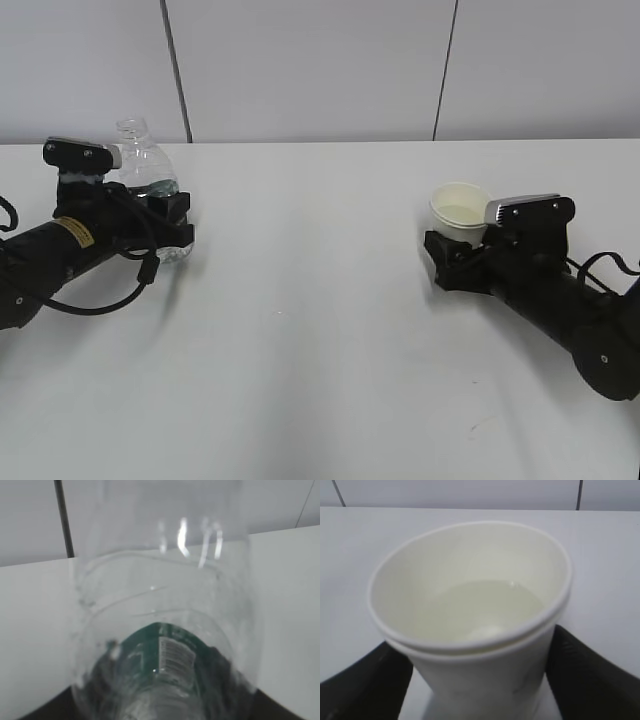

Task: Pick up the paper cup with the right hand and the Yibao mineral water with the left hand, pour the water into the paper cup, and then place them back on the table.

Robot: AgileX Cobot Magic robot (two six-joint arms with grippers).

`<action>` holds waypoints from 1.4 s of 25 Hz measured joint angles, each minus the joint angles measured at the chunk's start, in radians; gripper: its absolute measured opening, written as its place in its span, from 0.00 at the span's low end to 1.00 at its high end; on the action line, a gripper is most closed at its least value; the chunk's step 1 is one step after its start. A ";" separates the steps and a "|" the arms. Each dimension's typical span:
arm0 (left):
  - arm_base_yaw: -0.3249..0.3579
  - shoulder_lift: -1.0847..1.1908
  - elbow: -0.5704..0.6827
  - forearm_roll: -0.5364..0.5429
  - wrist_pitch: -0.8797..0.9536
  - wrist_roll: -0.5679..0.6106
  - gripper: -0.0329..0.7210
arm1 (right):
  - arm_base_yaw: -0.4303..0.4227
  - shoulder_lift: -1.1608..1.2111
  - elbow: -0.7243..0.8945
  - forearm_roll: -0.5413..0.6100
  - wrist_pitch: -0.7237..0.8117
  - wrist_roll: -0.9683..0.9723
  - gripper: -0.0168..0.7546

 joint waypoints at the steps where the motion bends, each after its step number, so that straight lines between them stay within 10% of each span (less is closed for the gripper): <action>1: 0.000 0.000 0.000 0.000 0.000 0.000 0.46 | 0.000 0.000 0.003 -0.002 0.000 0.000 0.85; 35: 0.000 0.000 0.000 -0.004 -0.002 0.000 0.45 | 0.000 -0.151 0.233 0.007 -0.003 0.027 0.84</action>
